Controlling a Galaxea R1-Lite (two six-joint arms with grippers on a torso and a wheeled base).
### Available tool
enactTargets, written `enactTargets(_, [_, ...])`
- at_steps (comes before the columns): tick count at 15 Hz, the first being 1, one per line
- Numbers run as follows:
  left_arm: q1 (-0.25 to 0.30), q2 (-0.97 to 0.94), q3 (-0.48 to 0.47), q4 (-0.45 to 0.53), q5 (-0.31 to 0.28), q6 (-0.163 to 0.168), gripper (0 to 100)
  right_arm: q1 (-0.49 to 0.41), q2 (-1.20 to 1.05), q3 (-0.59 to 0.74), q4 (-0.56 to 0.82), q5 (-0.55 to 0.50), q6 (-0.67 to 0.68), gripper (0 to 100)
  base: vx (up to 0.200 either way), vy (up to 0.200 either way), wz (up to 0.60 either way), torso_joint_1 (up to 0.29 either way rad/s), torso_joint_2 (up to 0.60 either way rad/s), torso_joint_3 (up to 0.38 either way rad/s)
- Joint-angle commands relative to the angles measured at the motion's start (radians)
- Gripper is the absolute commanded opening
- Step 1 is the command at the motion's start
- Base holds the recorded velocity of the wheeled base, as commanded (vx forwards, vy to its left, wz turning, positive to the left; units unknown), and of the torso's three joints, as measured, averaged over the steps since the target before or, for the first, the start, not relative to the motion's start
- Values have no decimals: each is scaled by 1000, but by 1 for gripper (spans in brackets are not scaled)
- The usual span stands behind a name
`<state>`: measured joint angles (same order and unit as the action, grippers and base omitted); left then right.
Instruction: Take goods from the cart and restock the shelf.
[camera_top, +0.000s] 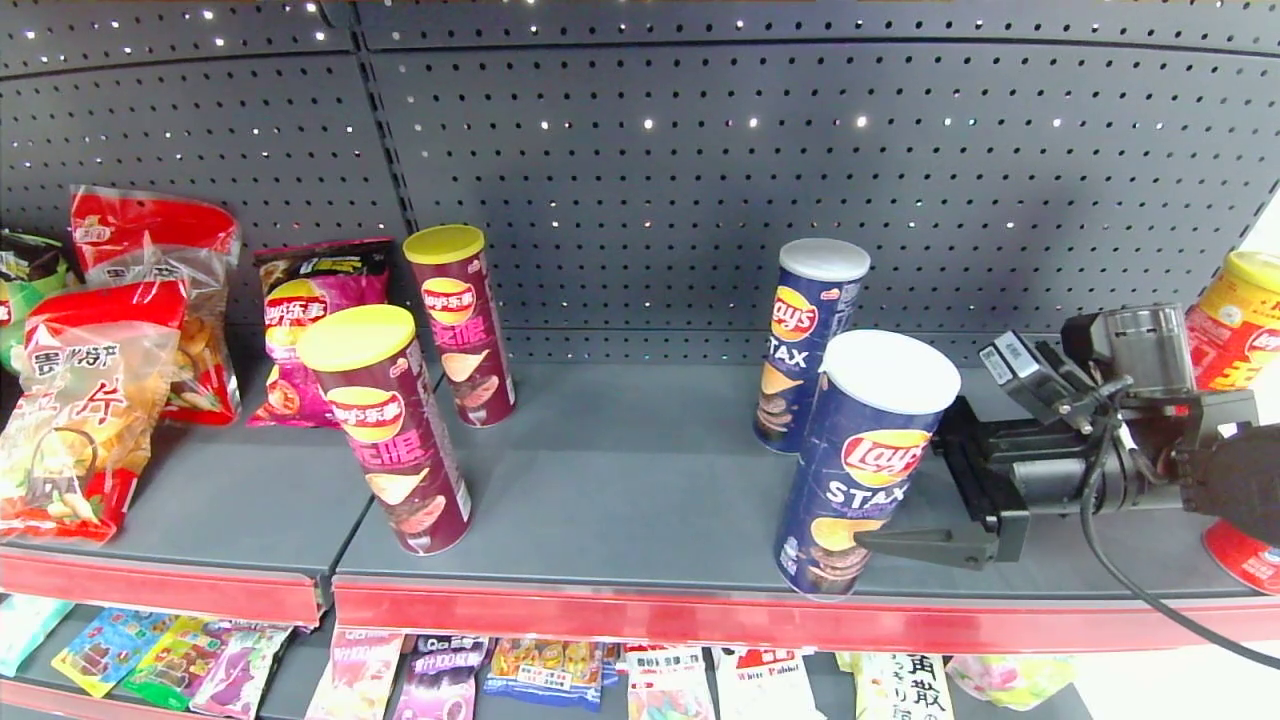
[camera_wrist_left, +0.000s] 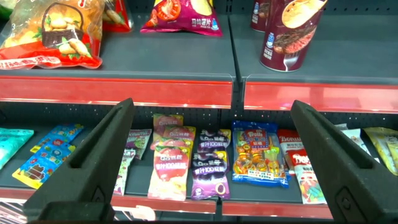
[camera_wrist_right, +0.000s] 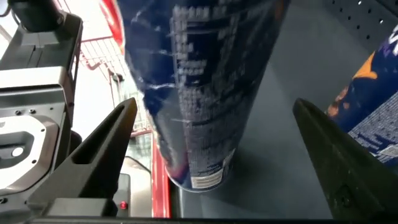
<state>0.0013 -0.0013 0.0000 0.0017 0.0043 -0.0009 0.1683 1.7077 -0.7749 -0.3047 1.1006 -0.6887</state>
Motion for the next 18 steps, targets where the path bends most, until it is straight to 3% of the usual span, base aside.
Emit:
enactTargets(1, [0, 1, 0, 0, 0, -1, 100, 14, 7, -15, 1, -2, 2, 100, 0, 0, 0, 0, 0, 0])
enactTargets(14, [0, 1, 0, 0, 0, -1, 100, 79, 10, -34, -1, -5, -3, 100, 0, 0, 0, 0, 0, 0])
enactTargets(15, [0, 1, 0, 0, 0, -1, 100, 80, 9, -34, -1, -5, -3, 0, 0, 0, 0, 0, 0, 0])
enactTargets(18, [0, 1, 0, 0, 0, -1, 100, 80, 1, -26, 1, -8, 0, 0, 0, 0, 0, 0, 0, 0])
